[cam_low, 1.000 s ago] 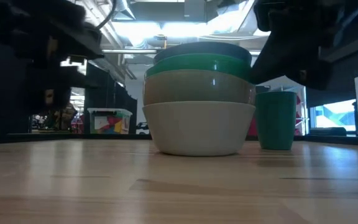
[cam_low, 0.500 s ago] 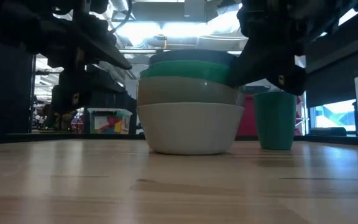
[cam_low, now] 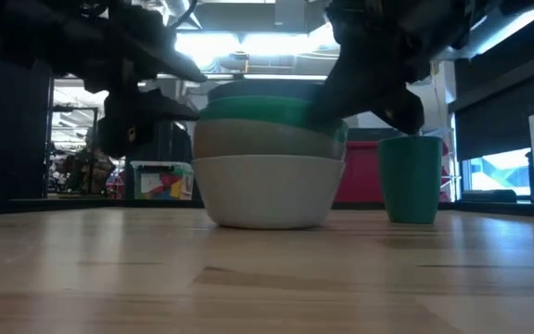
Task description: Nest bowls inside each other
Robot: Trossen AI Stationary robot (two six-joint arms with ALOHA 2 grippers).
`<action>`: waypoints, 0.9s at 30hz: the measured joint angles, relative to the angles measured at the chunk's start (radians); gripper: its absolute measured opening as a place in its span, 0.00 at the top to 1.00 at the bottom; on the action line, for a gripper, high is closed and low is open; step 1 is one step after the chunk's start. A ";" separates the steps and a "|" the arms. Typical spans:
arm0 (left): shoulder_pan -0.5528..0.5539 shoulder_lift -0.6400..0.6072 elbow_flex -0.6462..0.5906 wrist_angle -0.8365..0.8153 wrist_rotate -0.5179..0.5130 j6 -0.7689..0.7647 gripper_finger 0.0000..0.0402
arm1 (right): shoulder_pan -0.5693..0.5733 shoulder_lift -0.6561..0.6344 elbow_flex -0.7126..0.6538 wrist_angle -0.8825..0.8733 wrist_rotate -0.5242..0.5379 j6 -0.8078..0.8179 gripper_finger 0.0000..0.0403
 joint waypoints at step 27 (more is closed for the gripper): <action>0.009 -0.001 0.000 -0.073 -0.128 0.269 0.73 | -0.004 0.000 0.000 0.001 0.016 -0.110 1.00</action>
